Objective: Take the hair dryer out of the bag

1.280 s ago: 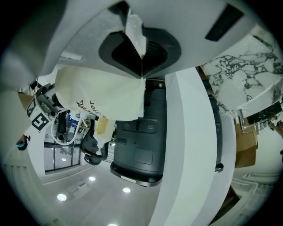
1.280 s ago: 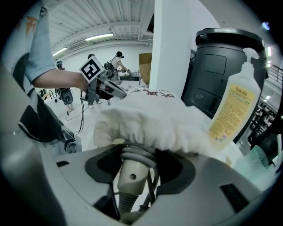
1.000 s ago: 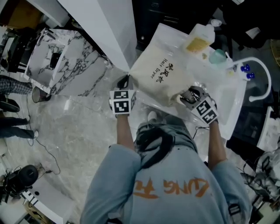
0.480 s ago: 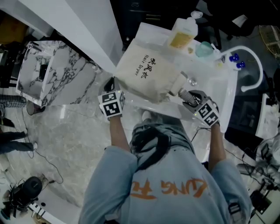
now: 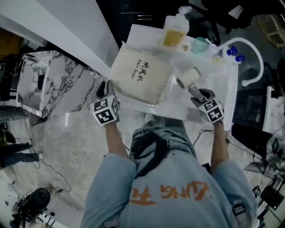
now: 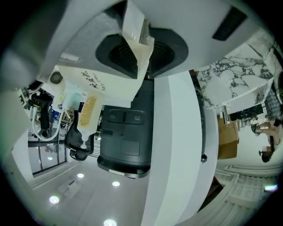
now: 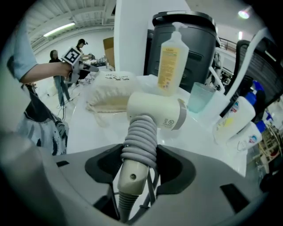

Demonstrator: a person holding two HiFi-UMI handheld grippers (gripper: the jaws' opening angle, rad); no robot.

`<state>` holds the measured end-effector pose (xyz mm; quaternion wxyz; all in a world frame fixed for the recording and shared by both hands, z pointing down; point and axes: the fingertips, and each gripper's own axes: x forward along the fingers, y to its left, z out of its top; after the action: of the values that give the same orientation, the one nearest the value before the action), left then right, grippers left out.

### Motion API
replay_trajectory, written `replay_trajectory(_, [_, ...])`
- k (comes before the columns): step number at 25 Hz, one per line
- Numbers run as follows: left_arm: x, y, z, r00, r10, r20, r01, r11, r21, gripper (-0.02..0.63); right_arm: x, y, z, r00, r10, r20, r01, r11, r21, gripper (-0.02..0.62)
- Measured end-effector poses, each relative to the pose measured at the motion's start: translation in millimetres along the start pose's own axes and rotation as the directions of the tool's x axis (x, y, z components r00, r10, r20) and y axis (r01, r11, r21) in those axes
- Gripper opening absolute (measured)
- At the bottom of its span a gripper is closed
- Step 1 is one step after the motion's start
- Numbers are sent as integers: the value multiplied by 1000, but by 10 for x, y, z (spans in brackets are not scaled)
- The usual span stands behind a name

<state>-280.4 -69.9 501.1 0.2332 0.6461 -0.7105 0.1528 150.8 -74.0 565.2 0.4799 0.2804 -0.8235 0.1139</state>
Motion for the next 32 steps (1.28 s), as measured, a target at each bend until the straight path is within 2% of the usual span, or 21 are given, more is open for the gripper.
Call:
replay_trajectory(3, [-29, -211, 299, 998, -18, 68, 14, 999, 49, 69, 16, -161, -82, 999, -34, 0, 34, 994, 103, 235])
replay_trajectory(6, [6, -615, 558, 985, -105, 138, 95, 993, 76, 69, 31, -260, -160, 998, -57, -14, 58, 980, 191, 235])
replay_trajectory(11, [104, -1445, 794, 940, -286, 185, 267, 956, 122, 61, 87, -372, -316, 997, -64, -42, 74, 946, 315, 235])
replay_trajectory(13, [133, -1739, 843, 921, -340, 190, 317, 937, 145, 22, 105, -423, -382, 996, -70, -60, 87, 928, 362, 235])
replay_trajectory(17, [205, -2223, 835, 887, -429, 171, 401, 899, 175, 3, 114, -570, -441, 993, -95, -76, 119, 885, 450, 235])
replay_trajectory(23, [333, -2674, 722, 856, -504, 115, 479, 857, 190, 3, 281, -712, -644, 986, -87, -140, 152, 812, 563, 235])
replay_trajectory(28, [442, -2829, 578, 852, -518, 67, 501, 846, 182, 3, 478, -852, -866, 973, -90, -215, 208, 747, 631, 235])
replay_trajectory(32, [535, -2861, 444, 860, -509, 31, 498, 851, 168, 3, 621, -958, -1005, 958, -103, -268, 258, 717, 648, 235])
